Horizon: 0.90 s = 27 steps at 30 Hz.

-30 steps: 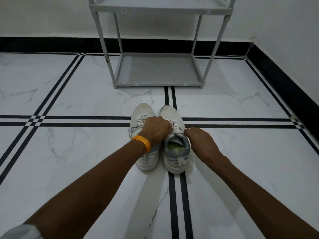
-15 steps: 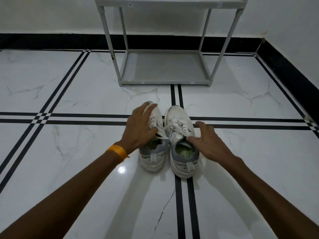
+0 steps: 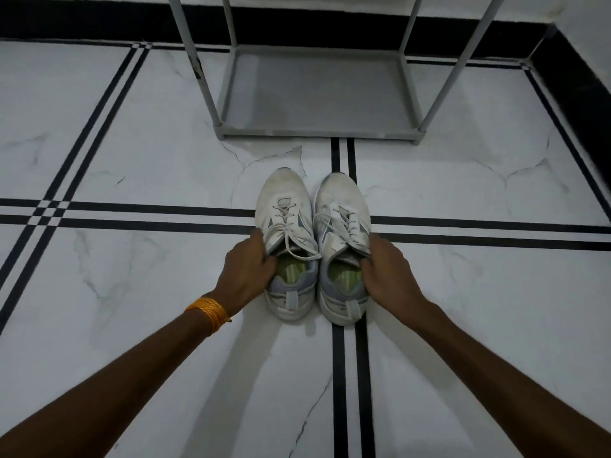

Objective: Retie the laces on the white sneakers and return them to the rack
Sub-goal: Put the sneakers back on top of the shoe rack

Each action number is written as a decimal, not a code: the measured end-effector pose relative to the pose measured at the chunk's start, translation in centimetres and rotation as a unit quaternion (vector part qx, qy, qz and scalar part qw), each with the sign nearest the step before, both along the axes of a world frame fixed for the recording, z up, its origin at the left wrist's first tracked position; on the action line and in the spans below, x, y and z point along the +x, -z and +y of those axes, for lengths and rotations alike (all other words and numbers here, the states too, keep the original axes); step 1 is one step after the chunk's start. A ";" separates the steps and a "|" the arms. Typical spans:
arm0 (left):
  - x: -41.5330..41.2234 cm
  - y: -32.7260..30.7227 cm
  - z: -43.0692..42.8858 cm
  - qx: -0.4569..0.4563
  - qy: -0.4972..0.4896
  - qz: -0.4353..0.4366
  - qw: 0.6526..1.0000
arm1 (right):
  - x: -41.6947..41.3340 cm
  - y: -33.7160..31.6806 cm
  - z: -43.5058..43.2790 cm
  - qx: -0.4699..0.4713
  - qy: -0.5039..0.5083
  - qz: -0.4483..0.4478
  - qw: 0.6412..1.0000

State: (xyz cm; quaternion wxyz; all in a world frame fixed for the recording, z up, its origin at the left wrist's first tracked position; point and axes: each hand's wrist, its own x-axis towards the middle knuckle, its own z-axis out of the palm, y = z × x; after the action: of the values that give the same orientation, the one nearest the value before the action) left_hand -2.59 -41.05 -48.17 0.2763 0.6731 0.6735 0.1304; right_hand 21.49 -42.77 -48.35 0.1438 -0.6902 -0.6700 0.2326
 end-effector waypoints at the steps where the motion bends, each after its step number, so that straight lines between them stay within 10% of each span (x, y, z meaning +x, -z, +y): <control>1: 0.0 -0.3 0.0 0.006 0.012 -0.001 1.000 | 0.0 -0.3 -0.1 -0.005 -0.004 0.006 1.000; 15: 1.9 -28.5 -3.4 -0.005 0.039 -0.072 0.997 | 1.8 -28.3 -4.3 -0.039 0.037 0.105 0.993; 27: 4.3 -51.6 10.7 0.032 -0.006 -0.090 0.995 | 3.8 -52.3 11.4 -0.001 0.032 0.063 0.997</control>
State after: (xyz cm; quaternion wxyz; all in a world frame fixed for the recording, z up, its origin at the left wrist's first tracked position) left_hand 1.68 -30.34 3.41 0.3132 0.6631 0.6454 0.2137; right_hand 25.32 -31.38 3.91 0.1921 -0.6954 -0.6368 0.2719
